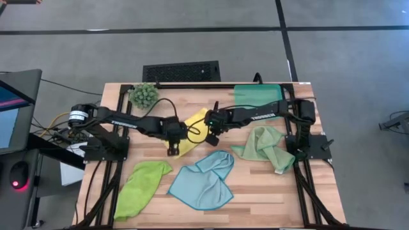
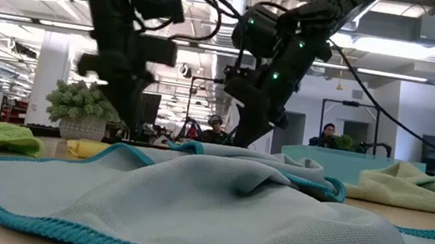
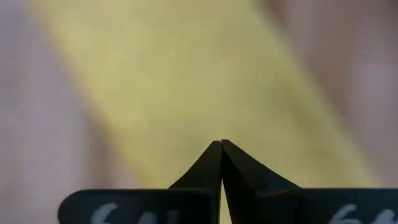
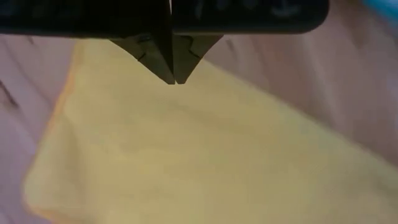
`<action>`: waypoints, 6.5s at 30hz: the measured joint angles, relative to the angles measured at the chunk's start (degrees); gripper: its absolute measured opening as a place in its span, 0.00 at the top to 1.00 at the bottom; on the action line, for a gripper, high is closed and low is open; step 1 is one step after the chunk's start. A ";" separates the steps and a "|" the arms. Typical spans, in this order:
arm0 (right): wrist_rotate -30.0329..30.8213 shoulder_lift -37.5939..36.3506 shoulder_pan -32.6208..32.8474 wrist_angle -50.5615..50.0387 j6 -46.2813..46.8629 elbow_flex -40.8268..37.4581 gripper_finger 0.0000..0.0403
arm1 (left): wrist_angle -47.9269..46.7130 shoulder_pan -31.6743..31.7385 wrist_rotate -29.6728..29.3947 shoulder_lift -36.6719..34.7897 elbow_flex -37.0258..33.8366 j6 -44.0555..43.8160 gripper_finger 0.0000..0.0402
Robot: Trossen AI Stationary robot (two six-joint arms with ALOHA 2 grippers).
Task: Fold microfiber towels
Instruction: Fold the yellow microfiber cloth
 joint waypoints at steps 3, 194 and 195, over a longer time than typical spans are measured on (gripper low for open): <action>-0.12 0.09 -1.31 2.00 1.73 -2.36 0.99 | -0.08 3.55 0.11 0.01 -2.21 0.89 1.00; -12.73 6.78 9.29 25.62 -26.87 -9.10 0.77 | 38.15 -6.60 8.27 -3.00 -25.11 0.09 1.00; -12.58 6.56 9.22 25.36 -26.88 -9.12 0.79 | 38.14 -6.60 8.26 -2.99 -25.11 0.29 1.00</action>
